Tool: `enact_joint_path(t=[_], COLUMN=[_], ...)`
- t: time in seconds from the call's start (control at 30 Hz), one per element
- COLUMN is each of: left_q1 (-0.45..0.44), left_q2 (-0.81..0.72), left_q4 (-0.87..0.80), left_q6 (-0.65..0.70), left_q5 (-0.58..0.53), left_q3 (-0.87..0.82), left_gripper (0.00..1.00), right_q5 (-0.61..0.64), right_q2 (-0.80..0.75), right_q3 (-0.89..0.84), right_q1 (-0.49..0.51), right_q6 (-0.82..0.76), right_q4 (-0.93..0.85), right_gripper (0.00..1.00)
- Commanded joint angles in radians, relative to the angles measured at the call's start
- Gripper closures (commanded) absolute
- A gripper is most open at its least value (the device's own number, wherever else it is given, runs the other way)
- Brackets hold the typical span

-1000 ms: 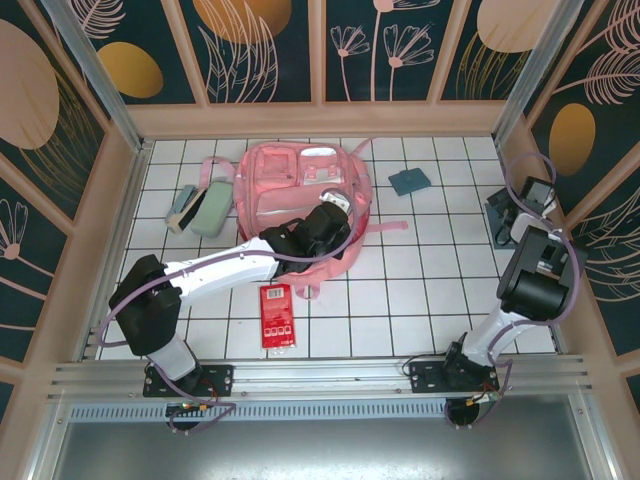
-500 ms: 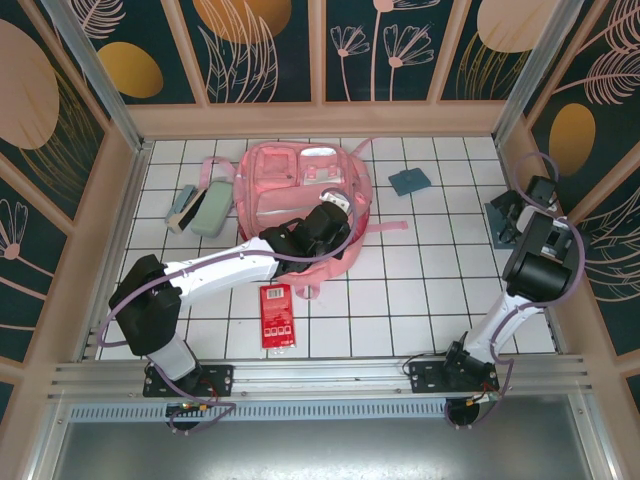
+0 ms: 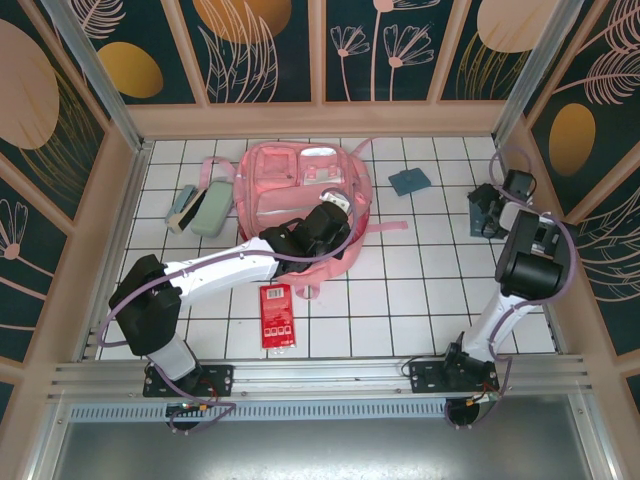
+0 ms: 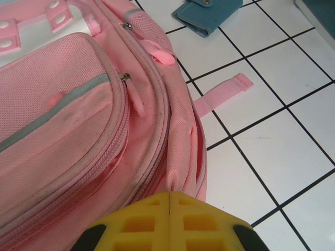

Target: Pack the student bag

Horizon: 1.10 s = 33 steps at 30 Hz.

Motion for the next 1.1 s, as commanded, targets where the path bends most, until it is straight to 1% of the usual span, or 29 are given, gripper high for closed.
enact_joint_path(t=[0.0,0.17,0.3,0.4,0.43,0.53,0.67,0.77,0.87,1.07], left_q1=[-0.004,-0.006,-0.006,-0.006,-0.006,-0.006,-0.005,-0.006,-0.005,-0.005], left_q2=[-0.011,-0.014,-0.019,-0.029,-0.034,-0.044,-0.047,-0.05,-0.057,-0.058], left_q4=[0.06,0.072,0.074,0.071,0.074,0.078,0.084,0.086,0.099,0.126], left_q6=[-0.011,-0.013,-0.017,-0.019,-0.021,-0.025,-0.027,-0.027,-0.025,-0.024], left_q5=[0.042,0.048,0.053,0.054,0.051,0.049,0.049,0.048,0.047,0.049], left_q3=[0.025,0.021,0.017,0.009,0.004,-0.006,-0.018,-0.023,-0.034,-0.055], left_gripper=[1.0,1.0,1.0,1.0,1.0,1.0,1.0,1.0,1.0,1.0], right_q5=[-0.086,-0.085,-0.016,0.072,0.121,0.212,0.213,0.236,0.202,0.181], right_q2=[-0.045,-0.149,-0.216,-0.217,-0.204,-0.144,-0.096,-0.063,-0.036,0.02], right_q3=[-0.085,-0.198,-0.224,-0.169,-0.14,-0.053,-0.016,0.02,0.045,0.113], right_q1=[0.056,0.137,0.156,0.153,0.153,0.151,0.153,0.152,0.152,0.161], right_q6=[0.019,0.025,0.004,-0.033,-0.04,-0.035,-0.037,-0.036,-0.035,-0.031], right_q4=[-0.058,-0.034,-0.045,-0.091,-0.115,-0.198,-0.21,-0.235,-0.245,-0.285], right_gripper=[0.03,0.02,0.02,0.01,0.01,0.01,0.01,0.01,0.01,0.01])
